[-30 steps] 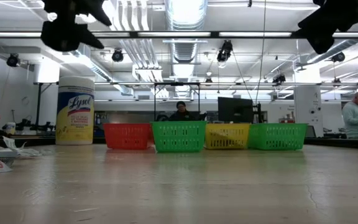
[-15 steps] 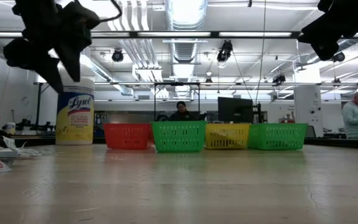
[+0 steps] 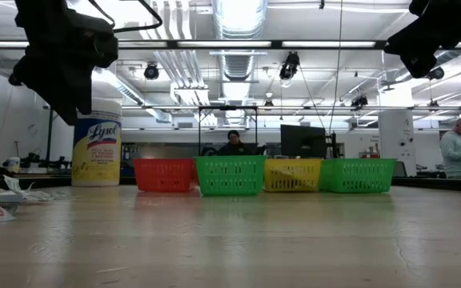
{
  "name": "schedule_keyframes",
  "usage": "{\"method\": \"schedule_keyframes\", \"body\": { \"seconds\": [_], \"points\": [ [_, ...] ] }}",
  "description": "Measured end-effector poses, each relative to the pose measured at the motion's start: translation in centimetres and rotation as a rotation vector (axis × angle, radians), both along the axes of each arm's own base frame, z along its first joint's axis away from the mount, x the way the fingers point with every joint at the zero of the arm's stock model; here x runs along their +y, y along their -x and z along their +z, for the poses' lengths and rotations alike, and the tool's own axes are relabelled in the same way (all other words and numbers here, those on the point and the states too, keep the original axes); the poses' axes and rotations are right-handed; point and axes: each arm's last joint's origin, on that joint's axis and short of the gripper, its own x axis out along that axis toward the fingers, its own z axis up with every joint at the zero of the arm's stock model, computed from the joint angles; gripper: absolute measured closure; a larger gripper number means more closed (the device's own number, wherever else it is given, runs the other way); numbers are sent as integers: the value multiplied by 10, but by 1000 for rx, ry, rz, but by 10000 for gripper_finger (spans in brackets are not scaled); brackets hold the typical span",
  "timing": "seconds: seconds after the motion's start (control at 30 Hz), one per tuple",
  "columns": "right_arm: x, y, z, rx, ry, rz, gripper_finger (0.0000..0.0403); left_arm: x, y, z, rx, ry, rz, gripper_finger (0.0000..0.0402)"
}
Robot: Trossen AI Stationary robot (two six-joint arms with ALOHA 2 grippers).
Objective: Pick & Place First Aid Supplies
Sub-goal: Put the green bandage into the left green basket
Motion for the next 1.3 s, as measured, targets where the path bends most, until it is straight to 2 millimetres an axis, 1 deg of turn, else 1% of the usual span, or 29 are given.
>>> {"method": "schedule_keyframes", "body": {
  "seconds": [0.23,0.5,0.67,0.9,1.07,1.2,1.3],
  "points": [
    [0,0,0,0,0,0,335,2,-5,-9,47,-46,54,197],
    [0,0,0,-1,-5,-2,325,5,-16,-30,182,-71,71,197],
    [0,0,0,-2,-24,-7,317,9,-15,-38,290,-70,86,197],
    [0,0,0,-2,-24,-8,312,18,-15,-40,315,-58,57,197],
    [0,0,0,-2,-24,-8,319,24,-10,-50,354,-14,79,197],
    [0,0,0,-2,-24,-8,328,25,-6,-58,363,-3,81,197],
    [0,0,0,-2,-24,-8,333,25,-5,-60,357,-1,80,197]
  ]
}}
